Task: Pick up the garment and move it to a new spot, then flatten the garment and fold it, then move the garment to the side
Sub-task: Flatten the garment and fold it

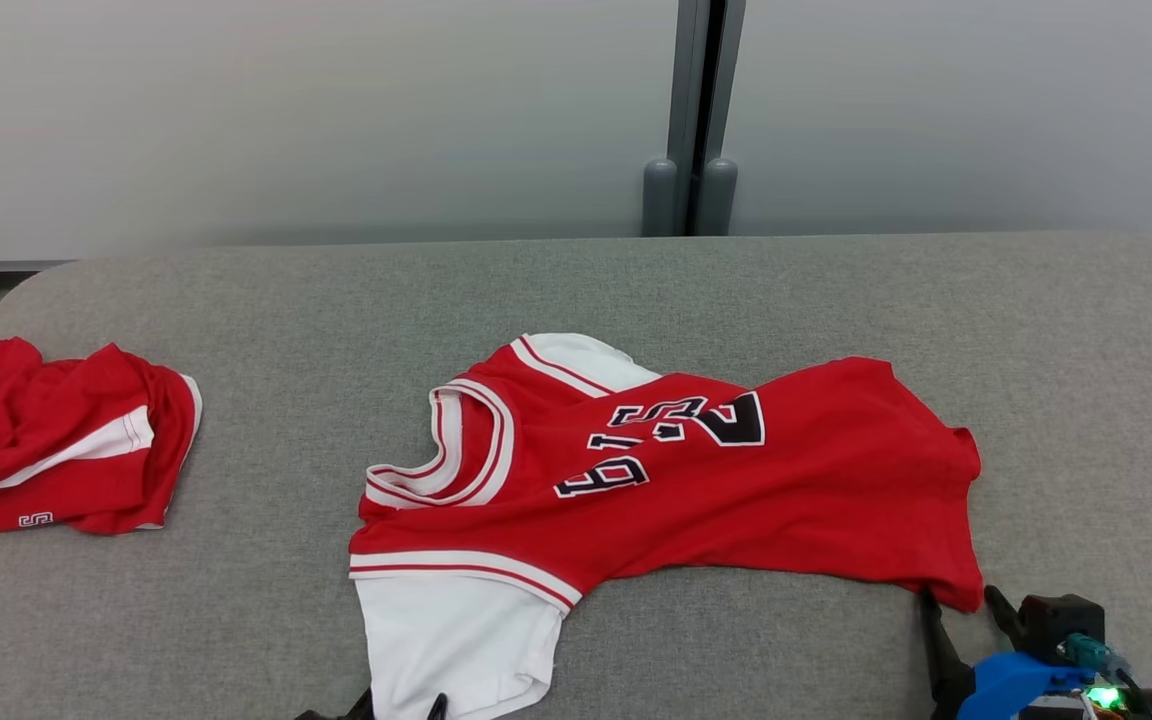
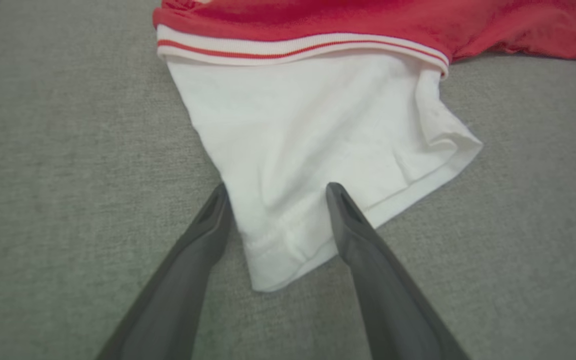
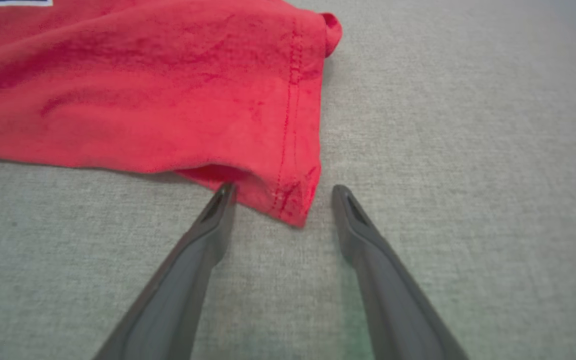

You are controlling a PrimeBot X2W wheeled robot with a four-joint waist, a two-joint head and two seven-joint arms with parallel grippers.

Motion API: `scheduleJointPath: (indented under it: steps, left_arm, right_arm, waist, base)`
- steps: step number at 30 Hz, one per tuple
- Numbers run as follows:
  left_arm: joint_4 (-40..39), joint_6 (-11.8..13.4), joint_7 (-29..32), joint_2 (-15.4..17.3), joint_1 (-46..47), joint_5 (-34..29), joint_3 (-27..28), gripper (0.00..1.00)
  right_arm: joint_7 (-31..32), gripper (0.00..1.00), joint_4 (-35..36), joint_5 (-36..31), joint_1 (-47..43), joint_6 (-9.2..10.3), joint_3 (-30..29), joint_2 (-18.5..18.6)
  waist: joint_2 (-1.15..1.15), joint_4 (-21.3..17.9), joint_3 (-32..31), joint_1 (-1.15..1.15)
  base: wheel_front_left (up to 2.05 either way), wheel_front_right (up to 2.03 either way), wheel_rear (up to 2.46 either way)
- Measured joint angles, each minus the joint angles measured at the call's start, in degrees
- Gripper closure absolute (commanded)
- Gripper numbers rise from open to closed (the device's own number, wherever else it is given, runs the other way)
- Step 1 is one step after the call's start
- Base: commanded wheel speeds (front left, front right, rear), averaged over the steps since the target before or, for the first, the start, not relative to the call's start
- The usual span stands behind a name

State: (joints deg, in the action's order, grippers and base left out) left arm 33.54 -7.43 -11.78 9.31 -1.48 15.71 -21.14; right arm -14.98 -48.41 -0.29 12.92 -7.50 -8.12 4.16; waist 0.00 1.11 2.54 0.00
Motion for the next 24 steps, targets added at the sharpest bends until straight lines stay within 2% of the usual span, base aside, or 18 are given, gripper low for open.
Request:
scheduleJointPath:
  steps: [4,5,6,7,8,13,16,24]
  left_arm:
    - [2.0,0.0,-0.8,0.1,1.9,1.3,-1.7,0.00]
    - [2.5,0.0,-1.0,0.1,2.3,1.6,-2.1,0.00]
    - [3.0,0.0,-1.1,0.2,2.8,2.1,-2.4,0.45]
    - [3.4,0.0,-1.3,0.3,3.3,2.8,-3.2,0.80]
    - [3.9,0.0,-1.4,0.4,3.7,3.5,-3.7,1.00]
    - [5.5,0.0,-2.5,0.8,5.5,5.2,-5.5,1.00]
    - [4.5,0.0,-3.0,0.9,5.8,7.5,-5.3,1.00]
    - [-4.9,0.1,-3.2,2.8,6.2,8.3,-1.3,1.00]
  right_arm:
    - [0.0,0.00,-1.6,1.0,1.8,0.00,0.6,0.0]
    - [0.0,0.33,-1.7,1.4,2.1,0.01,0.8,0.0]
    - [0.0,0.69,-1.5,1.7,2.2,0.01,1.2,0.0]
    - [0.0,1.00,-1.5,2.0,2.3,0.00,1.6,-0.1]
    - [0.0,1.00,-1.4,2.3,2.3,0.00,2.0,-0.1]
    - [0.0,1.00,1.2,4.4,1.7,0.00,3.2,-0.2]
    - [0.0,1.00,6.2,6.0,-0.8,0.01,4.6,-0.3]
    - [0.0,1.00,17.5,7.0,-5.2,0.01,7.4,0.1]
  waist:
    - [0.00,0.1,0.6,0.00]
    - [0.00,0.0,0.7,0.00]
    - [0.00,0.0,0.8,0.00]
    - [0.00,0.0,0.9,0.00]
    - [0.00,0.0,1.0,0.00]
    - [0.00,-0.2,0.9,0.02]
    - [0.00,-0.5,0.6,0.01]
    - [0.00,-1.8,0.7,0.01]
  base:
    - [0.00,0.00,0.00]
    - [0.00,0.00,0.00]
    - [0.00,0.00,0.00]
    - [0.00,0.00,0.00]
    - [0.00,0.00,0.00]
    - [0.00,0.00,0.00]
    - [0.00,0.00,0.00]
    - [0.00,0.00,0.00]
